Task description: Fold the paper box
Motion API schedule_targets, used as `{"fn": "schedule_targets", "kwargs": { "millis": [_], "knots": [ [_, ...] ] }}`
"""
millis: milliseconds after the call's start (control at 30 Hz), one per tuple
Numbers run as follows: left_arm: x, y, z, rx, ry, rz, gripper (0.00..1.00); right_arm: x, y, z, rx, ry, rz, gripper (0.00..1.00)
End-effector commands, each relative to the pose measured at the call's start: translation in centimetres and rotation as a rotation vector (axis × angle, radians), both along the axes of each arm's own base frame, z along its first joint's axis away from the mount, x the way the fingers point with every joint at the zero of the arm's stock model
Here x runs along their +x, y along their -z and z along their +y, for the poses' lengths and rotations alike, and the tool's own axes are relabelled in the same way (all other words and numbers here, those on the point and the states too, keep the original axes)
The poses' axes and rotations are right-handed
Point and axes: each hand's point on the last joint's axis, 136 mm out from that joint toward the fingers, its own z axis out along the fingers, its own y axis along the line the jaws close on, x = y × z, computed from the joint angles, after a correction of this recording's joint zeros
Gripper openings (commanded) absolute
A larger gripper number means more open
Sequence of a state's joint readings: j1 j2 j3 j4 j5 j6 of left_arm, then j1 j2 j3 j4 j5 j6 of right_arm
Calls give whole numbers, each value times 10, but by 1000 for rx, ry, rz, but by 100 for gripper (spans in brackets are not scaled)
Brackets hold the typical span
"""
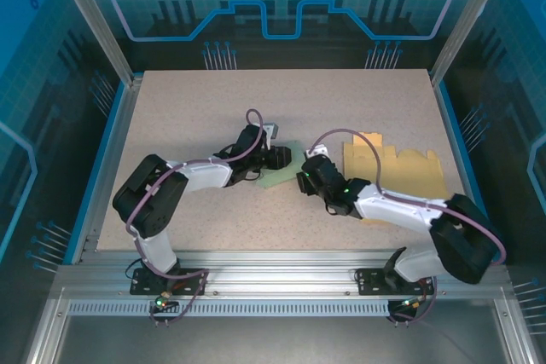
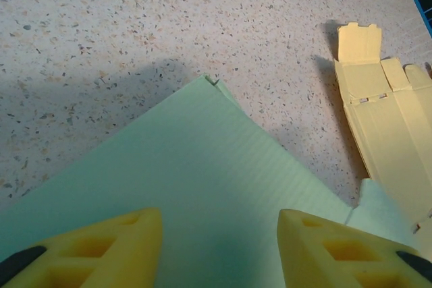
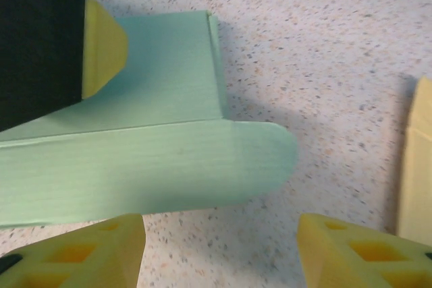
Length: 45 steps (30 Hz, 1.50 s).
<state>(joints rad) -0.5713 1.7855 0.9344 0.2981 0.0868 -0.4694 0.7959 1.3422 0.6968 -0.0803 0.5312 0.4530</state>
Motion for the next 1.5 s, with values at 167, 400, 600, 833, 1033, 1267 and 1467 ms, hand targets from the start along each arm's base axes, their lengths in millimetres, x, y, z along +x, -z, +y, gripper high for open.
{"fn": "schedule_targets", "kwargs": {
  "millis": [167,400,600,833,1033,1267,1467],
  "knots": [
    [-6,21,7,4,4,-13,50,-26,-42,-37,73,77,-13,67],
    [-5,-3,4,-15,25,-56,52,-15,-58,-35,183,61,59,69],
    [-7,-69,0,-76,49,-142,57,4,-57,-28,198,40,124,74],
    [-20,-70,45,63,-104,-98,58,28,-44,-14,201,2,234,88],
    [-34,-23,71,149,-171,11,57,47,-23,3,246,-39,338,100],
    [-33,14,78,158,-195,98,56,64,8,20,331,-49,473,100],
    [-27,30,75,88,-188,147,51,73,31,24,404,-30,552,100]
  ]
}}
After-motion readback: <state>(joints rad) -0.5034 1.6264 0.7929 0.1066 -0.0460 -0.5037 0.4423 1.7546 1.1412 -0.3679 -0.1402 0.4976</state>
